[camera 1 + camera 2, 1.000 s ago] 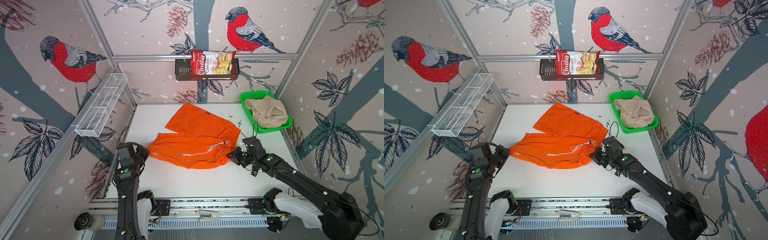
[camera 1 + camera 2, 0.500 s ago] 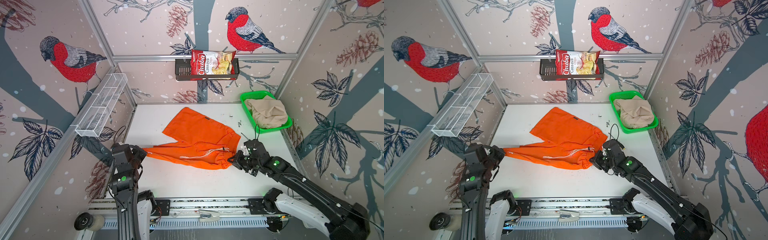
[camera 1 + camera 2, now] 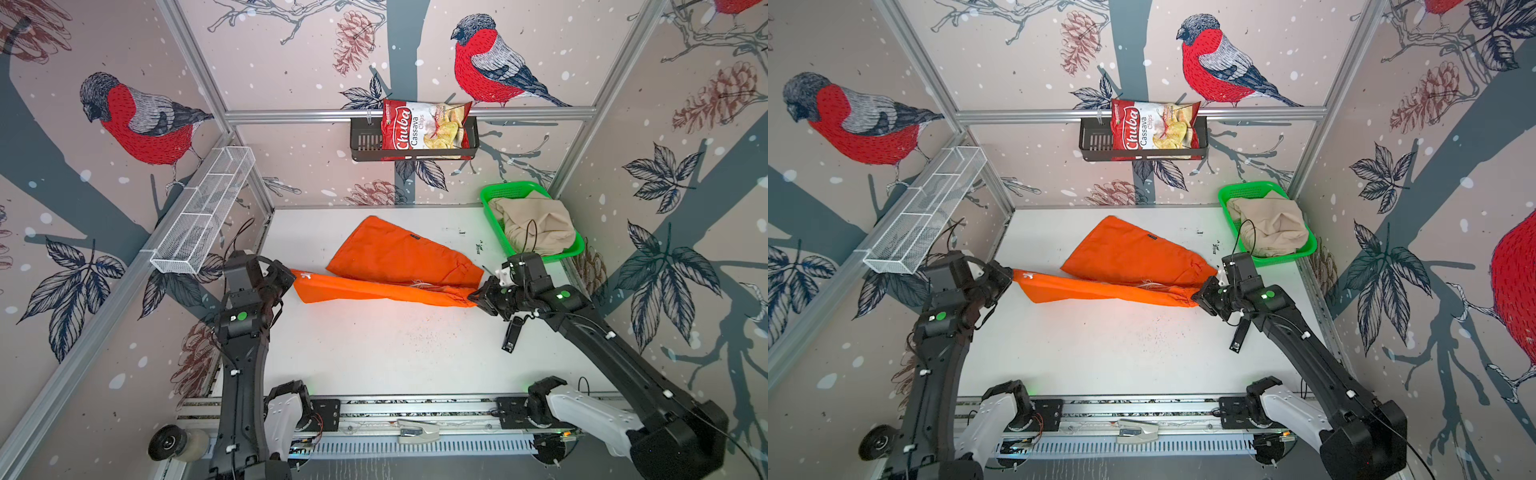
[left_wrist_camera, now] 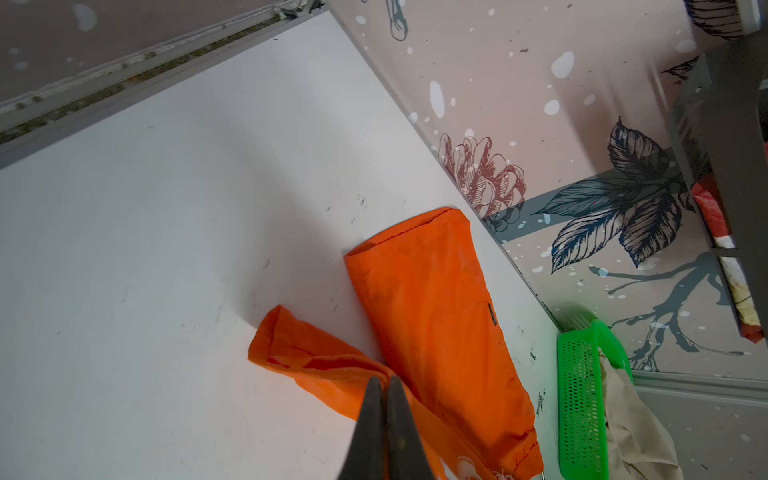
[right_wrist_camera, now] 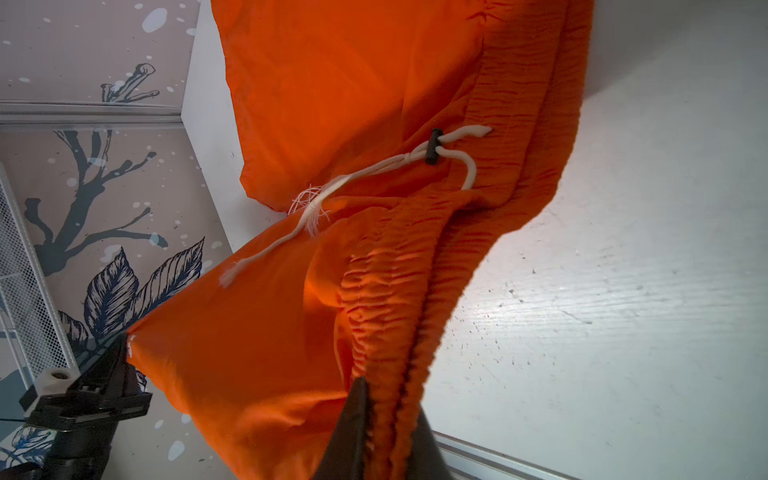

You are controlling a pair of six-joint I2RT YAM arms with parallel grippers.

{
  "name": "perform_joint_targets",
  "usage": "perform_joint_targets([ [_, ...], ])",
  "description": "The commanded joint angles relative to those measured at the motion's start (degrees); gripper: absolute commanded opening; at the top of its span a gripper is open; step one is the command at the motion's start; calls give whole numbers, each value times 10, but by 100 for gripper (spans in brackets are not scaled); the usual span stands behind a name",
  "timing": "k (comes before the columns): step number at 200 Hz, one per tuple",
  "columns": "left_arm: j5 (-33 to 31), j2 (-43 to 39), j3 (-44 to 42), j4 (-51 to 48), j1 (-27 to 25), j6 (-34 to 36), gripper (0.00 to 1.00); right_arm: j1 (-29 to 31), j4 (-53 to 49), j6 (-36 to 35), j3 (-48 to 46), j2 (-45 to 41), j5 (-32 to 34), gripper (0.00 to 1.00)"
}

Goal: Fold and stack the shorts

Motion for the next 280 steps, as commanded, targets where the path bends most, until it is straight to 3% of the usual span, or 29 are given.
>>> perform_joint_targets([
  [1, -13, 32, 32, 58, -16, 25, 0, -8, -34, -40, 15, 21, -28, 15],
  [60, -14, 107, 84, 81, -28, 52, 0, -8, -62, -43, 3, 21, -47, 15],
  [280, 9, 261, 188, 139, -82, 85, 0, -29, -53, -39, -8, 30, -65, 15],
])
